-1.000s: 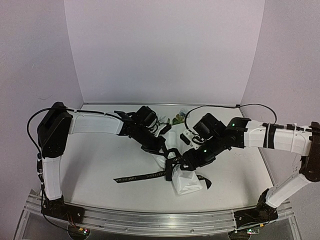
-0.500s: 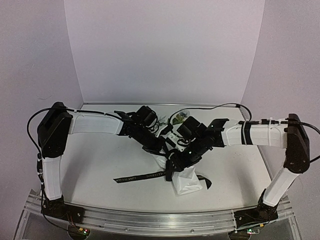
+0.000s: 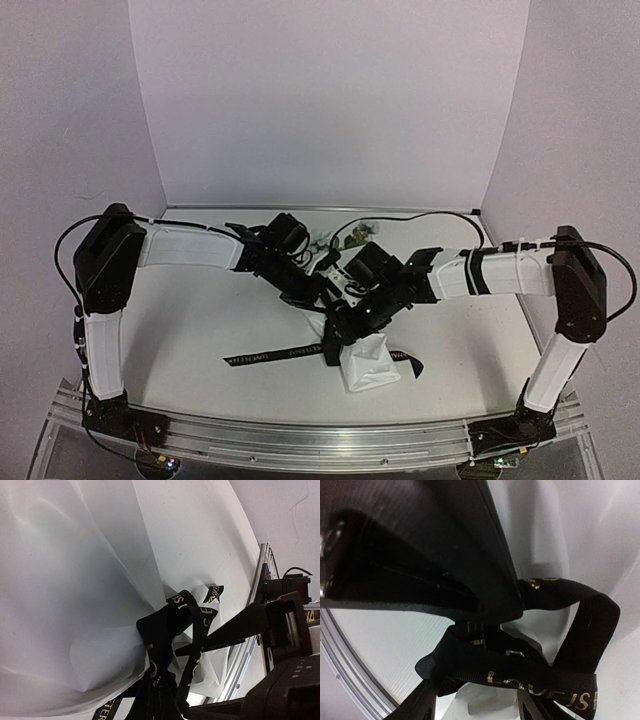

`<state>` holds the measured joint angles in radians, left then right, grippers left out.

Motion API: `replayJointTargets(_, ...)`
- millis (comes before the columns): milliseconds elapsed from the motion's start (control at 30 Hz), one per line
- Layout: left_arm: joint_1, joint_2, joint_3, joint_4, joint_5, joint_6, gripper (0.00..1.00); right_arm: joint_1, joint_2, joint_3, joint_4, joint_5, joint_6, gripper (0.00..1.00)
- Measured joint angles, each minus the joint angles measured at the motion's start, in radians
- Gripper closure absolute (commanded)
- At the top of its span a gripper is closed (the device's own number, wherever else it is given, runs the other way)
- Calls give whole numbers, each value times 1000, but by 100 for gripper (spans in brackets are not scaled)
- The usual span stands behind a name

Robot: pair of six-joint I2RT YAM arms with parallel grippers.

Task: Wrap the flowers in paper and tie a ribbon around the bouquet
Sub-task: Cross the half-tied ribbon over the folded bouquet.

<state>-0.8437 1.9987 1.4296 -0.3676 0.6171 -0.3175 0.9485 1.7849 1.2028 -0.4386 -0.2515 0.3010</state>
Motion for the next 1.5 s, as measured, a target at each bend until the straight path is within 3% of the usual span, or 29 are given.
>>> replayJointTargets(300, 16, 0, -71, 91, 108, -74, 100, 18, -1, -170, 346, 19, -8, 43)
replayJointTargets(533, 35, -15, -78, 143, 162, -106, 100, 15, -1, -176, 436, 21, 1, 53)
replayJointTargets(1067, 35, -39, -104, 185, 234, -128, 100, -1, -13, -200, 486, -39, 60, 95)
replayJointTargets(1500, 31, -38, -55, 223, 267, -162, 100, -65, -166, -218, 330, -99, 99, 100)
